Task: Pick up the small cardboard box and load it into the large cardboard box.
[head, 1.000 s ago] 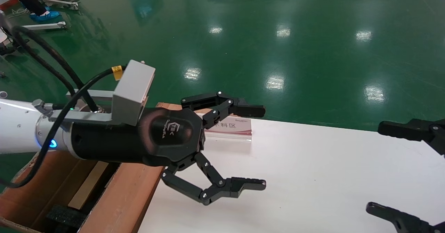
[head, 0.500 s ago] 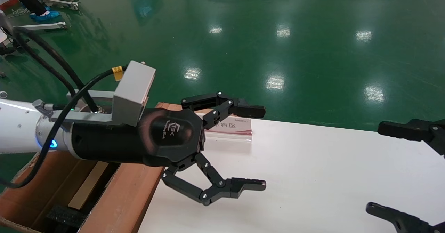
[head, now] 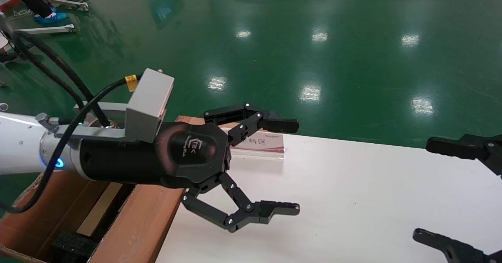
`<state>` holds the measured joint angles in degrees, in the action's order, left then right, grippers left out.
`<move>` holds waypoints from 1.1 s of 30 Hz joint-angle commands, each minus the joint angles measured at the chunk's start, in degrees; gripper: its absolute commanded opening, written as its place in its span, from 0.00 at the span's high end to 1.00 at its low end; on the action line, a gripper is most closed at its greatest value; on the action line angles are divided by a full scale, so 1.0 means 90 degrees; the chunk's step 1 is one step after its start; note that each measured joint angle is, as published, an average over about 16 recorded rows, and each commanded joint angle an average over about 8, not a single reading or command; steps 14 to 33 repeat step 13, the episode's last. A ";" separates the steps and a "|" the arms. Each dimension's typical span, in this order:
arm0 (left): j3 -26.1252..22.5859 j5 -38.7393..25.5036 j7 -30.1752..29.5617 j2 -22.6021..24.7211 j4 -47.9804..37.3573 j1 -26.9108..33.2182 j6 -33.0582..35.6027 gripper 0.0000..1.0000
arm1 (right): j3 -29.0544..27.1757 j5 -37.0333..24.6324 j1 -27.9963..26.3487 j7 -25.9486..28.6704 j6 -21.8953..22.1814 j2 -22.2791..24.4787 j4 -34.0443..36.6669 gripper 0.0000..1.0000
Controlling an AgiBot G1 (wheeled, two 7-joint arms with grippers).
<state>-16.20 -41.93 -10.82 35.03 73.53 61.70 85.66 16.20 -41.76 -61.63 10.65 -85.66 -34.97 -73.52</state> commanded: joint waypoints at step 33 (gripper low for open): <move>0.0026 0.0006 0.0011 -0.0001 0.0003 -0.0022 0.0001 0.00 | 0.0001 -0.0003 0.0001 -0.0002 0.0003 0.0002 0.0001 0.00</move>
